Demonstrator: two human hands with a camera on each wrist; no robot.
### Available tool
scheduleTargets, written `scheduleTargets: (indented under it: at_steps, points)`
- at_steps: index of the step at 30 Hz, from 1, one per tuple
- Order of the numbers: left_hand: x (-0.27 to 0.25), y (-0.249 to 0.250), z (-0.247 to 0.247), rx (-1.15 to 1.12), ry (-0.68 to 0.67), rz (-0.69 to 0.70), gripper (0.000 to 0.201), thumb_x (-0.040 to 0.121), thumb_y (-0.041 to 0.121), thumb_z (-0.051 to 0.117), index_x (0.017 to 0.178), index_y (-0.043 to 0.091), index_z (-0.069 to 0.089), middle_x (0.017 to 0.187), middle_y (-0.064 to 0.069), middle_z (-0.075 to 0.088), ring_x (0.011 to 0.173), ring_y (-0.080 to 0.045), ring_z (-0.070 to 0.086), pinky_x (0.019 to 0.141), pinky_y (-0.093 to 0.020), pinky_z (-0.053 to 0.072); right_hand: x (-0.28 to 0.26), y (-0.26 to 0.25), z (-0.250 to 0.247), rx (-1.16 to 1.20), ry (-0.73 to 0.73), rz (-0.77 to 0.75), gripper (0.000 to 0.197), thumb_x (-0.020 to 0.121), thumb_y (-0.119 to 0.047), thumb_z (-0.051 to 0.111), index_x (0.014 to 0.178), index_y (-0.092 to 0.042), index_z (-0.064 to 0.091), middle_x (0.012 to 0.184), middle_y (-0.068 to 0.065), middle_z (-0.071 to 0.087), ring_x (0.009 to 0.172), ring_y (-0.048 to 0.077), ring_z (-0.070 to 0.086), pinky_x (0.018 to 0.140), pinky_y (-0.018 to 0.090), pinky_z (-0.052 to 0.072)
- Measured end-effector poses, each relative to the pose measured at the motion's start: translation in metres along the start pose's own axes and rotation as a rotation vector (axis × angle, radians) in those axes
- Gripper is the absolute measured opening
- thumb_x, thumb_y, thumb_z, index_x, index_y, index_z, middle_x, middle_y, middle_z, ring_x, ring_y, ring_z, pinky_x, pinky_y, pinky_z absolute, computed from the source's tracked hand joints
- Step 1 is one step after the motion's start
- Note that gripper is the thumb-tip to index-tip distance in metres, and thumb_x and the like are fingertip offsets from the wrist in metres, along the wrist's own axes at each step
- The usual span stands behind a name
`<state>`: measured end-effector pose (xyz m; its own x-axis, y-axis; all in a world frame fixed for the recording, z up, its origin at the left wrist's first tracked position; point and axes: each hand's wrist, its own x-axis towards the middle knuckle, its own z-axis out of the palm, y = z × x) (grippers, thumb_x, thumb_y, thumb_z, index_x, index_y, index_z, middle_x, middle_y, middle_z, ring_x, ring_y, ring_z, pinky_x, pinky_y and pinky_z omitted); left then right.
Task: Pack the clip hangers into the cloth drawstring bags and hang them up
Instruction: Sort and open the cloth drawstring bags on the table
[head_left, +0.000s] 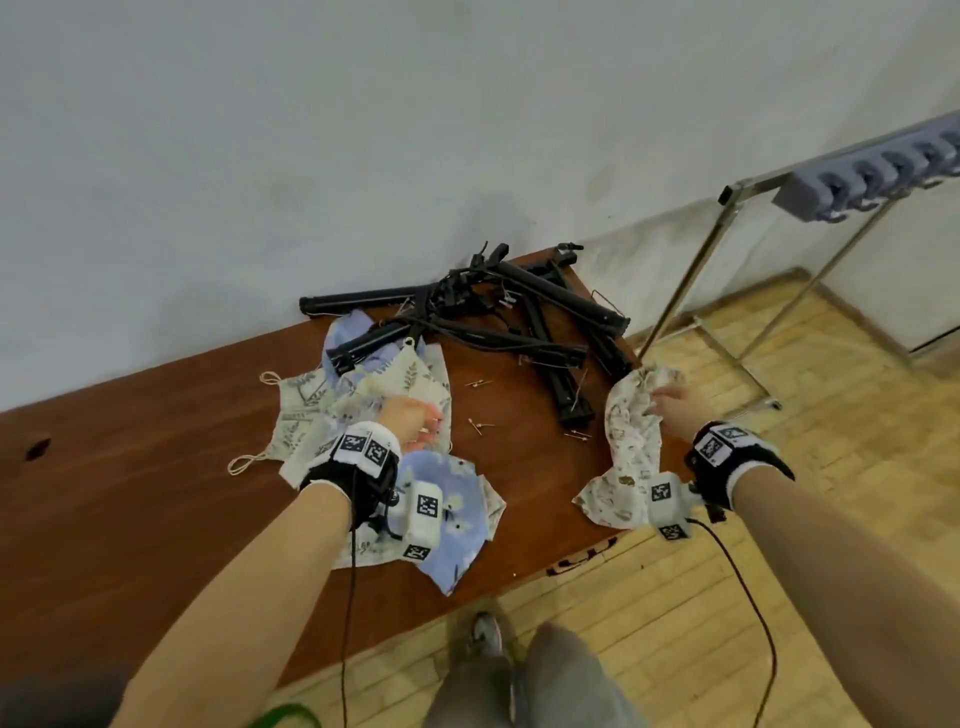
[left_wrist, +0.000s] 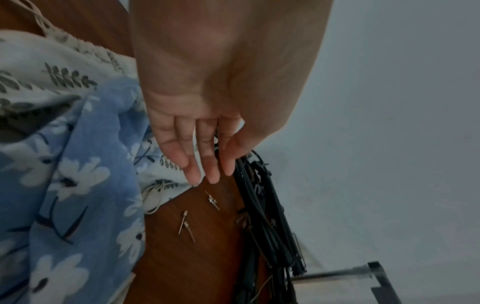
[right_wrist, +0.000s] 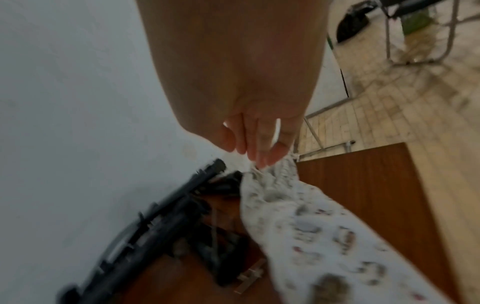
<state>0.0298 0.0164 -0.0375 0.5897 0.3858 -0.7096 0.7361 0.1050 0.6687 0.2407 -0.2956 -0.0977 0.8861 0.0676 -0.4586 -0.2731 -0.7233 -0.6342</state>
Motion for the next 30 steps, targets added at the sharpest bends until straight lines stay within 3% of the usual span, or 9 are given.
scheduleTargets:
  at_steps: [3, 6, 10, 14, 20, 23, 25, 27, 30]
  points:
    - [0.02, -0.004, 0.011, 0.093, -0.063, -0.004, 0.024, 0.095, -0.001, 0.044, 0.078, 0.01, 0.058, 0.072, -0.007, 0.057, 0.053, -0.012, 0.051, 0.044, -0.016, 0.039, 0.0, 0.02, 0.012, -0.279, -0.015, -0.045, 0.046, 0.092, -0.006, 0.045, 0.138, -0.008, 0.049, 0.127, 0.024, 0.057, 0.107, 0.037, 0.058, 0.084, 0.038, 0.046]
    - [0.039, -0.004, 0.021, 0.185, -0.015, -0.009, 0.028, 0.094, 0.0, 0.043, 0.074, 0.012, 0.059, 0.069, -0.006, 0.059, 0.05, -0.011, 0.05, 0.038, -0.014, 0.035, 0.011, 0.029, 0.02, -0.437, -0.018, -0.127, 0.052, 0.088, 0.0, 0.048, 0.139, -0.008, 0.047, 0.143, 0.02, 0.046, 0.123, 0.038, 0.05, 0.1, 0.045, 0.044]
    - [0.058, 0.006, 0.038, 0.265, -0.035, 0.013, 0.027, 0.095, 0.003, 0.042, 0.079, 0.016, 0.061, 0.078, -0.001, 0.063, 0.065, -0.012, 0.058, 0.059, -0.02, 0.044, 0.036, 0.036, 0.018, -0.622, -0.08, -0.155, 0.059, 0.086, -0.013, 0.055, 0.143, -0.02, 0.043, 0.154, 0.008, 0.033, 0.14, 0.031, 0.03, 0.113, 0.047, 0.03]
    - [0.071, 0.034, 0.059, 0.278, -0.062, 0.076, 0.028, 0.095, 0.003, 0.041, 0.079, 0.016, 0.06, 0.077, 0.0, 0.063, 0.064, -0.01, 0.059, 0.057, -0.018, 0.045, 0.042, 0.027, 0.016, -0.943, 0.01, -0.206, 0.035, 0.093, -0.022, 0.047, 0.125, -0.026, 0.061, 0.136, 0.0, 0.051, 0.128, 0.024, 0.037, 0.105, 0.046, 0.03]
    - [0.071, 0.083, 0.102, 0.318, -0.119, 0.254, 0.028, 0.093, 0.003, 0.042, 0.08, 0.017, 0.062, 0.084, -0.002, 0.066, 0.068, -0.011, 0.06, 0.06, -0.019, 0.045, 0.032, -0.003, 0.007, -0.763, 0.11, -0.422, 0.021, 0.092, -0.027, 0.042, 0.104, -0.024, 0.059, 0.102, -0.002, 0.064, 0.108, 0.023, 0.054, 0.105, 0.048, 0.025]
    - [0.058, 0.106, 0.117, 0.396, -0.225, 0.445, 0.025, 0.09, -0.001, 0.051, 0.108, 0.012, 0.064, 0.113, -0.007, 0.065, 0.102, -0.016, 0.06, 0.083, -0.023, 0.048, 0.014, -0.029, -0.001, -0.54, 0.063, -0.56, 0.022, 0.095, -0.024, 0.046, 0.108, -0.023, 0.063, 0.089, -0.001, 0.065, 0.086, 0.021, 0.06, 0.101, 0.045, 0.036]
    - [0.043, 0.117, 0.124, 0.449, -0.391, 0.572, 0.053, 0.085, -0.002, 0.061, 0.133, 0.015, 0.049, 0.136, -0.001, 0.052, 0.125, -0.01, 0.046, 0.1, -0.025, 0.039, -0.004, -0.052, -0.007, -0.436, -0.007, -0.692, 0.022, 0.094, -0.023, 0.049, 0.109, -0.023, 0.065, 0.086, 0.0, 0.067, 0.077, 0.017, 0.06, 0.089, 0.04, 0.048]
    - [0.024, 0.126, 0.129, 0.474, -0.545, 0.648, 0.071, 0.081, -0.003, 0.065, 0.143, 0.017, 0.036, 0.143, 0.001, 0.044, 0.128, -0.006, 0.039, 0.099, -0.021, 0.036, -0.026, -0.074, -0.015, -0.452, -0.065, -0.839, 0.02, 0.093, -0.024, 0.052, 0.108, -0.024, 0.067, 0.088, -0.001, 0.067, 0.078, 0.015, 0.06, 0.08, 0.034, 0.051]
    - [0.008, 0.128, 0.13, 0.575, -0.599, 0.797, 0.064, 0.078, 0.004, 0.069, 0.136, 0.015, 0.043, 0.13, -0.002, 0.051, 0.118, -0.011, 0.049, 0.095, -0.02, 0.043, -0.065, -0.096, -0.032, -0.484, -0.184, -0.929, 0.017, 0.094, -0.026, 0.055, 0.104, -0.025, 0.069, 0.078, -0.005, 0.066, 0.064, 0.011, 0.059, 0.065, 0.023, 0.049]
